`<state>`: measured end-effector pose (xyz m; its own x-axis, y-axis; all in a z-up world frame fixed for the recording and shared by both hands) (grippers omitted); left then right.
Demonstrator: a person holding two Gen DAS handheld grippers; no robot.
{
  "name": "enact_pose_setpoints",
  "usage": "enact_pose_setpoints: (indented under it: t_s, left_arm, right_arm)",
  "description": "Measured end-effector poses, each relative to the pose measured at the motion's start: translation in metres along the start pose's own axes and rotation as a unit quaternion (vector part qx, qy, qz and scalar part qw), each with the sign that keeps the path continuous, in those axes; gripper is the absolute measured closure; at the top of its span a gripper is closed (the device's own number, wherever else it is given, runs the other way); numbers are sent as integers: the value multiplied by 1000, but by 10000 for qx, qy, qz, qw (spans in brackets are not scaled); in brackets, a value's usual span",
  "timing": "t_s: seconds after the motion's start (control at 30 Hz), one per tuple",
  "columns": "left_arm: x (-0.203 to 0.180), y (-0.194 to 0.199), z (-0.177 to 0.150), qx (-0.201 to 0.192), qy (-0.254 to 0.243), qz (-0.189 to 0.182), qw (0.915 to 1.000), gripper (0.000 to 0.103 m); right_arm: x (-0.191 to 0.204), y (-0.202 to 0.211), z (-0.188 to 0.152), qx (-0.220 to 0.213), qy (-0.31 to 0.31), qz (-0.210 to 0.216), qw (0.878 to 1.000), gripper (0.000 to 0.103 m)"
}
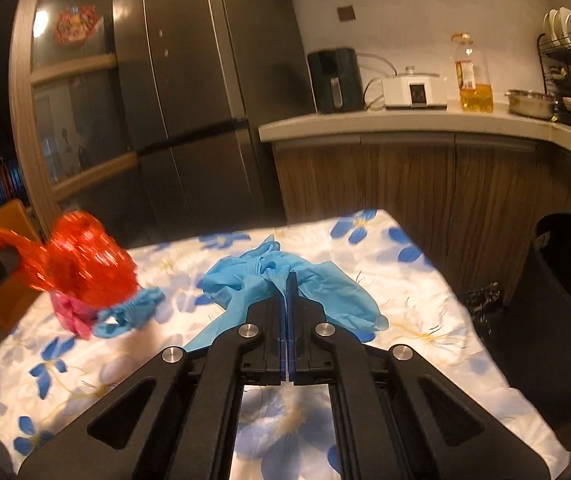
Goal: Collect trash
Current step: 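Carry the red bag and blue glove over the black trash bin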
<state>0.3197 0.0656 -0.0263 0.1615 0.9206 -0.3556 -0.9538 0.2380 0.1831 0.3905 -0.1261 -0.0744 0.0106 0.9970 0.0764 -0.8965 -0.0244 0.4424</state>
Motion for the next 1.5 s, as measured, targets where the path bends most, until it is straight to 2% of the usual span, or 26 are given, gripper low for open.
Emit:
enact_pose_setpoints:
  t_s: [0.37, 0.77, 1.13, 1.5]
  left_arm:
    - [-44, -1, -8, 286, -234, 45, 9993, 102]
    - [-119, -14, -20, 493, -628, -334, 9962, 102]
    - [-195, -44, -36, 692, -897, -908, 9894, 102]
    - [-279, -84, -54, 848, -1193, -1609, 9761, 102]
  right_arm:
    - [-46, 64, 29, -476, -231, -45, 9986, 102]
    - [-113, 101, 43, -809, -565, -386, 9944, 102]
    - [-174, 113, 46, -940, -833, -811, 9888, 102]
    - [-246, 112, 52, -998, -1079, -1467, 9782, 102]
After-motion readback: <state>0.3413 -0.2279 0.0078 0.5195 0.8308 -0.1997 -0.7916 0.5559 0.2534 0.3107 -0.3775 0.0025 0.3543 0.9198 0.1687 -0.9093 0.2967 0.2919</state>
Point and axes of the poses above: each gripper's, at about its wrist camera, not at the fingertips, and y roughly against the way its jaws point, x to its left, z to its top, the point moved 10 cm from there along -y, roughly the way its jaws point, and after that the axes turned 15 degrees about -z, right-handed, at the moved point
